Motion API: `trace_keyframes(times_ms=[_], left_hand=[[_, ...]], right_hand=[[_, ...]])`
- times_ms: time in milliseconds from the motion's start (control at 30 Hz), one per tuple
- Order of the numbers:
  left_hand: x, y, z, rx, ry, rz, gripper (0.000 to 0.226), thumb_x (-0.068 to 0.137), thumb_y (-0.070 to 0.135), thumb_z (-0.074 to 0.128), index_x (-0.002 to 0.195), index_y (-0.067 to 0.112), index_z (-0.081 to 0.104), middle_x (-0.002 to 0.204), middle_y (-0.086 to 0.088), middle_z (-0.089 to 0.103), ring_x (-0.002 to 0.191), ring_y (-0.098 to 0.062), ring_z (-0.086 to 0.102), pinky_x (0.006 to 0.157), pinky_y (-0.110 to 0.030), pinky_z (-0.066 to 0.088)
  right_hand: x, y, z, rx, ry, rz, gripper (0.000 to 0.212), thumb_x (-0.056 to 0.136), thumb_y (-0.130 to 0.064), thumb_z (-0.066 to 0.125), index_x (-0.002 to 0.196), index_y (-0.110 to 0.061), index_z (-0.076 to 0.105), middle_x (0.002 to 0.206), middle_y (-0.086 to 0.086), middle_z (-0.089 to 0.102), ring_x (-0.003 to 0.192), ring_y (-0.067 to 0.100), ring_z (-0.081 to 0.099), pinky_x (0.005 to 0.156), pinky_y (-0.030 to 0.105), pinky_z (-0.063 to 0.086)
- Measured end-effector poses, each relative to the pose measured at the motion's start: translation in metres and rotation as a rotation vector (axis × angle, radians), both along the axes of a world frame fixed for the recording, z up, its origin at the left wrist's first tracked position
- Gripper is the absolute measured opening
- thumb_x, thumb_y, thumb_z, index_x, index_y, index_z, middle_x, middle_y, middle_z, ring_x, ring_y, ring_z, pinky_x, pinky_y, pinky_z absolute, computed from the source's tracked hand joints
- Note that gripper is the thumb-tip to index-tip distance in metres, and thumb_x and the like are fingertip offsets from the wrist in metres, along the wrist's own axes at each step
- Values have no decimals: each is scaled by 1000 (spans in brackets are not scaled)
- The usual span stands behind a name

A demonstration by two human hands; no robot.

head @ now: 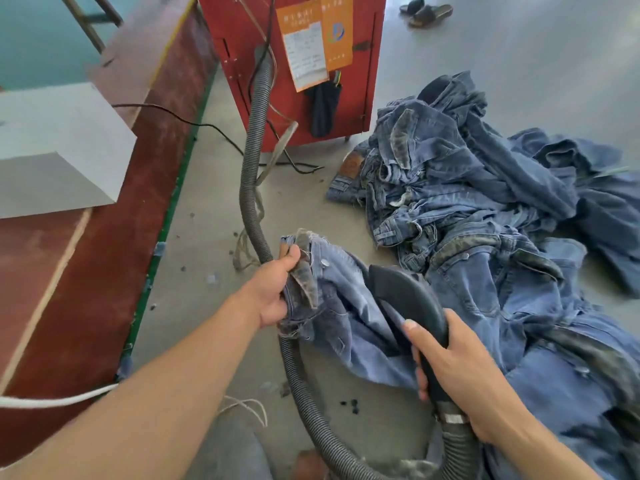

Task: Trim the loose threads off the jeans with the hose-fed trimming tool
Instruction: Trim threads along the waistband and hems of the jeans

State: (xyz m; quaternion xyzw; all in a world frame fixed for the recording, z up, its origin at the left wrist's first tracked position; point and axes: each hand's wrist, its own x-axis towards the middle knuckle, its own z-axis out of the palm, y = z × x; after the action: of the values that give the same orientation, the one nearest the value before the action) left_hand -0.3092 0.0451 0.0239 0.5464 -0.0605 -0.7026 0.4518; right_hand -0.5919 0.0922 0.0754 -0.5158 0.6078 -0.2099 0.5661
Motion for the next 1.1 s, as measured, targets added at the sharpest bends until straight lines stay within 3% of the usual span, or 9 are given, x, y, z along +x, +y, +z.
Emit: trace_keyframes(times_ms=[67, 167, 300, 433, 667, 800, 900, 1000, 1100], left_hand=[[-3, 6, 33, -27, 10, -40, 43, 108, 44, 43, 126, 18, 71, 124, -18, 72, 109, -36, 72, 80, -54, 63], [-18, 24, 62, -34, 12, -184, 55, 107, 50, 41, 142, 12, 58, 135, -20, 66, 124, -37, 65, 100, -53, 55], [-48, 38, 64, -57, 40, -114, 53, 109, 45, 39, 147, 10, 53, 139, -19, 63, 130, -37, 60, 114, -54, 43], [-58, 32, 60, -83, 55, -102, 55, 108, 47, 39, 144, 10, 57, 136, -18, 66, 127, -35, 63, 112, -52, 46], [-56, 19, 60, -51, -49, -119, 56, 101, 55, 52, 129, 9, 67, 121, -18, 74, 113, -35, 71, 100, -54, 56], [-48, 14, 61, -142, -180, -180, 21, 89, 12, 76, 109, 8, 71, 107, -21, 74, 96, -34, 75, 87, -50, 62], [-41, 14, 65, -156, -138, -234, 27, 93, -13, 58, 113, 2, 68, 107, -25, 73, 93, -35, 75, 80, -47, 64], [-39, 15, 72, -202, -32, -300, 31, 100, -13, 45, 119, 1, 65, 111, -23, 74, 99, -32, 75, 80, -42, 63], [-41, 15, 74, -216, -25, -300, 37, 103, -8, 43, 130, 10, 61, 117, -22, 73, 102, -31, 74, 82, -43, 63]], right_hand=[[-9, 2, 25, -82, 36, 115, 21, 99, -42, 64, 97, -27, 49, 57, 15, 63, 46, 27, 58, 53, 36, 52], [-19, 10, 53, -159, 92, 293, 19, 96, -43, 65, 95, -47, 46, 56, 3, 64, 46, 19, 60, 49, 29, 50], [-15, 26, 59, -199, 217, 419, 28, 95, -42, 67, 107, -47, 43, 70, -1, 65, 51, 16, 62, 46, 27, 47], [-6, 21, 52, -170, 203, 334, 24, 94, -46, 66, 105, -37, 47, 56, -5, 63, 42, 9, 55, 47, 27, 45], [-15, -1, 61, -178, 96, 140, 24, 95, -40, 69, 98, -26, 49, 55, 6, 63, 43, 22, 58, 50, 37, 52], [-28, 12, 58, -144, 142, 207, 24, 97, -34, 69, 103, -28, 46, 51, 6, 62, 41, 24, 58, 47, 35, 50], [-29, 9, 59, -123, 152, 241, 24, 100, -32, 65, 111, -34, 44, 52, 6, 63, 43, 22, 59, 47, 33, 49], [-28, 8, 62, -112, 134, 220, 20, 99, -30, 64, 107, -34, 46, 51, 5, 62, 41, 22, 58, 45, 32, 48], [-26, 7, 61, -153, 154, 126, 20, 95, -33, 66, 88, -19, 53, 51, 6, 62, 38, 25, 58, 44, 34, 48]])
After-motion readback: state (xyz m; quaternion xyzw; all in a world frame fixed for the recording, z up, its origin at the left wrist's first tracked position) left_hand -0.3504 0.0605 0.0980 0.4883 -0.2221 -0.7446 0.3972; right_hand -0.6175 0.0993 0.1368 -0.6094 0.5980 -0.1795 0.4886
